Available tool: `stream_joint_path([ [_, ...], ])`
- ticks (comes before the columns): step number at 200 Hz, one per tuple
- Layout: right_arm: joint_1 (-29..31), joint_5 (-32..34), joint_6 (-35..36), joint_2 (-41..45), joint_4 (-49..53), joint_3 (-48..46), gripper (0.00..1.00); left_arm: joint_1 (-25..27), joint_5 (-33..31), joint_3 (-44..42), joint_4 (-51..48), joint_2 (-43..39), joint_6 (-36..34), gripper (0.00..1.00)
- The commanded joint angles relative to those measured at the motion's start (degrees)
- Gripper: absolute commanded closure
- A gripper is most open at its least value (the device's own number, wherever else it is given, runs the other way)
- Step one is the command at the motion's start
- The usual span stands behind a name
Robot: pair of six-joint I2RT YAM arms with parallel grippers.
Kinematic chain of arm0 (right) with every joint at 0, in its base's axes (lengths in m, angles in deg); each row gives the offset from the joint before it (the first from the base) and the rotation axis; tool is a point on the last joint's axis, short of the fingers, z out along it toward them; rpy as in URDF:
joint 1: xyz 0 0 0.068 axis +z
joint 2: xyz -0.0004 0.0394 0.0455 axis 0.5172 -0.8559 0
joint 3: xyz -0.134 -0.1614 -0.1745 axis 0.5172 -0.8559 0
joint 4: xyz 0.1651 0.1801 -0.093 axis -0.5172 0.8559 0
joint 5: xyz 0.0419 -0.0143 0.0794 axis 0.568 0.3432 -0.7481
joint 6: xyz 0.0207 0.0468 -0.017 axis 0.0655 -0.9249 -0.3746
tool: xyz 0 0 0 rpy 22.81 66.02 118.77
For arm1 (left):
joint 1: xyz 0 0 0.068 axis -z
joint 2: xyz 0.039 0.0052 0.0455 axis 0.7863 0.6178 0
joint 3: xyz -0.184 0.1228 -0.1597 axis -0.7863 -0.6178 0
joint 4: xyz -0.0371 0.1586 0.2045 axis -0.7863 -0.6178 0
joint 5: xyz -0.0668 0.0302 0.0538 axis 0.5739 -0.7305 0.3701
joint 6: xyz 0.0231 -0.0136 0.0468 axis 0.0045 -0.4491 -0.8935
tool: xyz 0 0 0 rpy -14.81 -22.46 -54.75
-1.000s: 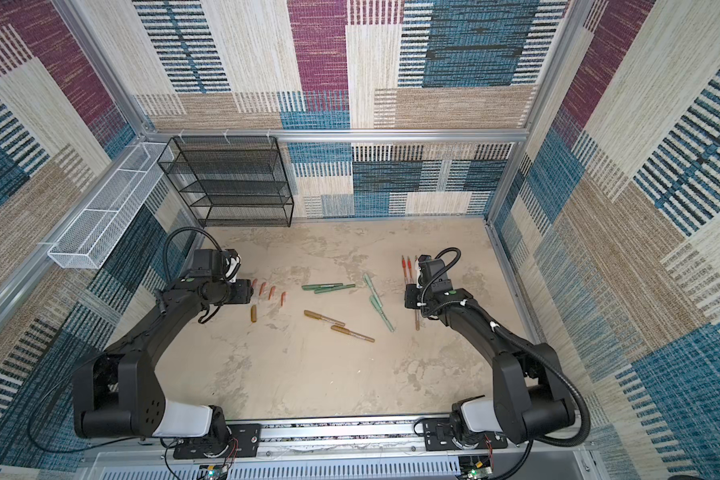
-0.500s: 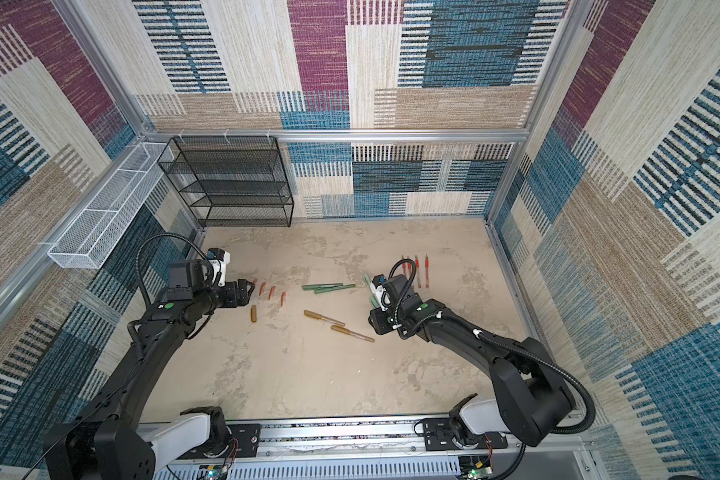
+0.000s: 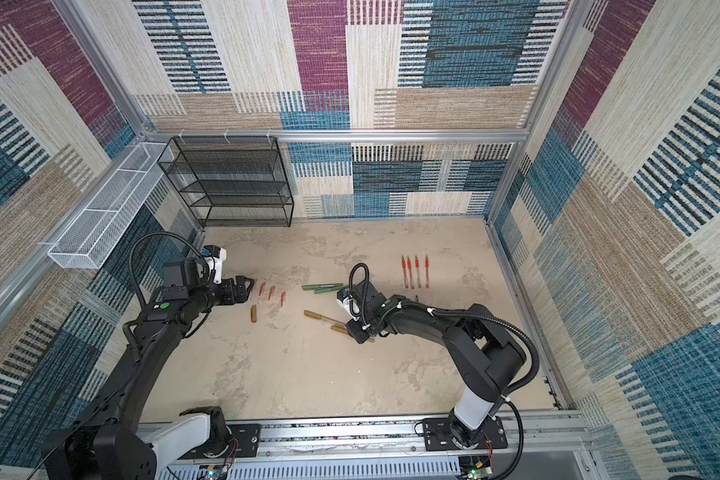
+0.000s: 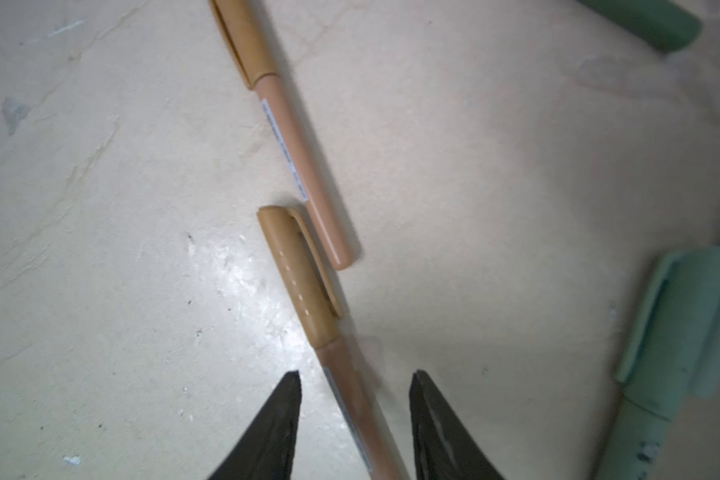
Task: Open the pen caps
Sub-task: 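Release the uncapped marker near the red pens and move right gripper to second tan marker, then close the right gripper on the second tan marker and lift it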
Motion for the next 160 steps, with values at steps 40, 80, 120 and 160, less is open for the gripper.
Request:
stream_joint_path([
  [40, 3.12, -1.37, 4.76, -5.53, 3.53, 1.62, 0.66, -0.14, 1.09, 0.05, 1.18, 0.13, 0.82, 0.12],
  [80, 4.54, -3.88, 4.5, -1.25, 4.66, 0.03, 0.88, -0.14, 2.08, 0.61, 0.98, 0.43, 1.39, 0.12],
  [120, 4.53, -7.62, 1.33, 5.3, 2.74, 1.27, 0.92, -0.21, 12.53, 0.46, 2.54, 0.26, 4.17, 0.12],
  [160, 4.57, -9.66, -7.65, 10.09, -10.0, 1.43, 0.91, -0.14, 30.31, -2.67, 9.59, -0.02, 14.99, 0.12],
])
